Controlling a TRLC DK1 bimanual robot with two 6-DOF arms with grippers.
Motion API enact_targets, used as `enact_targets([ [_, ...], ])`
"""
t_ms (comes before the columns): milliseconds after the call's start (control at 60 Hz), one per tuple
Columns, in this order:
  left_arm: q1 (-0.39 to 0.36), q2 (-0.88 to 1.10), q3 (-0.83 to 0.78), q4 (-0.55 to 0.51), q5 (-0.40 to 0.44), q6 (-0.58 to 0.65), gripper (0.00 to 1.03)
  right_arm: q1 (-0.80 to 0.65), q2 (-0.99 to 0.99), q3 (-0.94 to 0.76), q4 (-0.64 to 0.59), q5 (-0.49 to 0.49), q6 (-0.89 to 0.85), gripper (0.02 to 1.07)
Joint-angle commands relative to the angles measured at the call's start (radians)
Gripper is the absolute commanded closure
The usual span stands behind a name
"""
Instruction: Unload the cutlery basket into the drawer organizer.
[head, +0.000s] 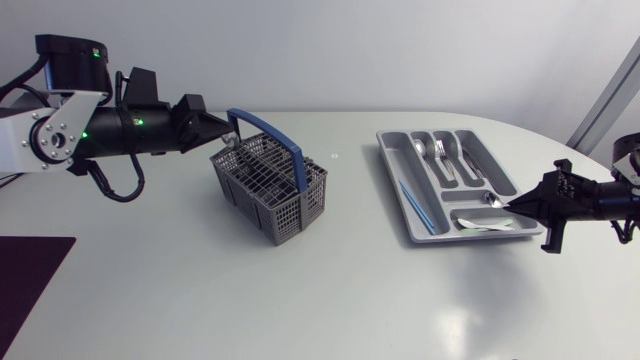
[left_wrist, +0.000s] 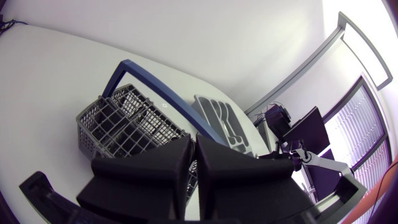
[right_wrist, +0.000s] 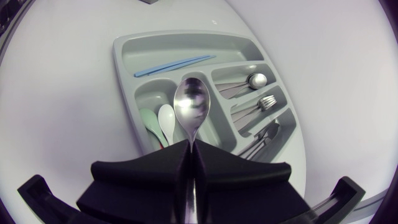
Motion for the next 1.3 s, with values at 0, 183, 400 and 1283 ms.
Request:
enact_targets([
  [0,0.010,-0.041,-0.008,0.018,0.038,-0.032,0.99,0.035,0.031,0.007,-0.021,0.022,-0.060,1.00],
  [183,0.010,-0.058,-0.011,0.016,0.082,-0.037,0.99,0.096,0.107,0.027,-0.001,0.104,-0.079,1.00],
  [400,0.011,-0.085,-0.020,0.018,0.122,-0.034,0.99,0.129,0.166,0.049,0.052,0.166,-0.089,1.00],
  [1283,-0.142,-0.071,0.060,-0.097,0.230,-0.006,1.00,0.508,-0.671,-0.347,0.237,0.121,0.584,0.19],
])
